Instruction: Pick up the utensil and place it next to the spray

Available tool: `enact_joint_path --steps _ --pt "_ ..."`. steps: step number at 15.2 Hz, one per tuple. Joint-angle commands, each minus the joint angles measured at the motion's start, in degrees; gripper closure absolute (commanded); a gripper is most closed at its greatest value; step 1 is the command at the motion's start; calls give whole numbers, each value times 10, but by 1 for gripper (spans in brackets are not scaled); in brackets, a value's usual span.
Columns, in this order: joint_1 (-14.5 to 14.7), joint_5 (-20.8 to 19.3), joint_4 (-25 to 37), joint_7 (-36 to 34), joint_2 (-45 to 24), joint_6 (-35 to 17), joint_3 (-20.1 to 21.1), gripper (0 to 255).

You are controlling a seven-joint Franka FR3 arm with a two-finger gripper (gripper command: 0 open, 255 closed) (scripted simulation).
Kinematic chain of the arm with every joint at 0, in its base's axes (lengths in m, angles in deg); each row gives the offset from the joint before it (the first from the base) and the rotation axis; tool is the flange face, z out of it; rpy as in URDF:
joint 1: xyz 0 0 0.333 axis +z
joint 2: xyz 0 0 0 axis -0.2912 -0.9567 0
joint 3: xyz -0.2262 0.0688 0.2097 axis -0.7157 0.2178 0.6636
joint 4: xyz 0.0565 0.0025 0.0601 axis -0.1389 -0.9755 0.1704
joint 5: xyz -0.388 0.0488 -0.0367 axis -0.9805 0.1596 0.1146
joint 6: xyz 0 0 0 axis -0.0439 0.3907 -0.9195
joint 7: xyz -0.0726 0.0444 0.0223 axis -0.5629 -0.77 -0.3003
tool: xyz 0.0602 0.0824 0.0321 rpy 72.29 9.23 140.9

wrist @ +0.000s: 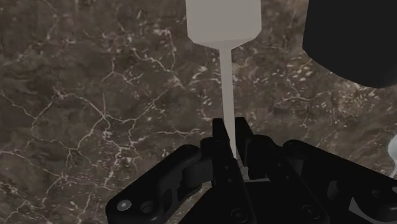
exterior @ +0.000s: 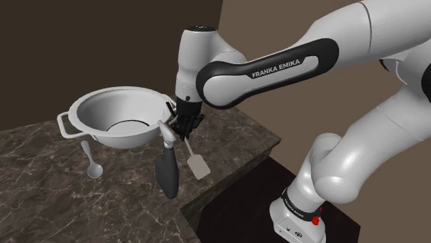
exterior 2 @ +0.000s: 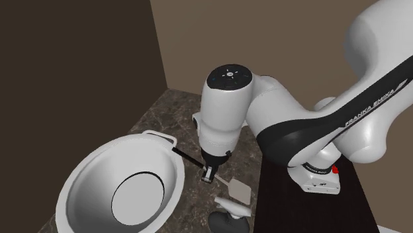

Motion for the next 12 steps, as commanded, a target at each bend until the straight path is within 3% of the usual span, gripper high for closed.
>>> enact_joint_path --steps 1,12 --pt "0 -1 -13 -1 -5 -18 1 255" --pt "-3 -13 -58 -13 -52 -110 7 255"
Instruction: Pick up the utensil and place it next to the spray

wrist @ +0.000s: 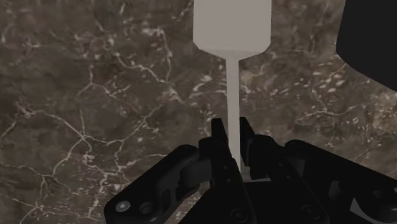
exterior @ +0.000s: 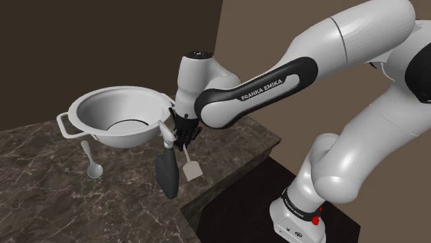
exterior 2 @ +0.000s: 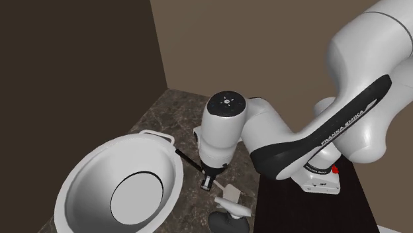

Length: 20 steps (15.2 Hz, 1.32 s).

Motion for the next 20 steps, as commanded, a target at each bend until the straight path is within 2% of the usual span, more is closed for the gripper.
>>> enact_joint_path --steps 1,3,10,11,16,20 --pt "1 -3 -11 -3 -14 -16 3 255" --pt "1 -6 -17 -6 -22 -30 4 255" --pt "1 -6 -17 -6 -22 -30 3 255" --pt "2 -6 -15 -7 -23 -30 4 0" --pt "1 -6 -17 -6 -22 -30 3 0" --pt "5 9 14 5 28 49 -1 0"
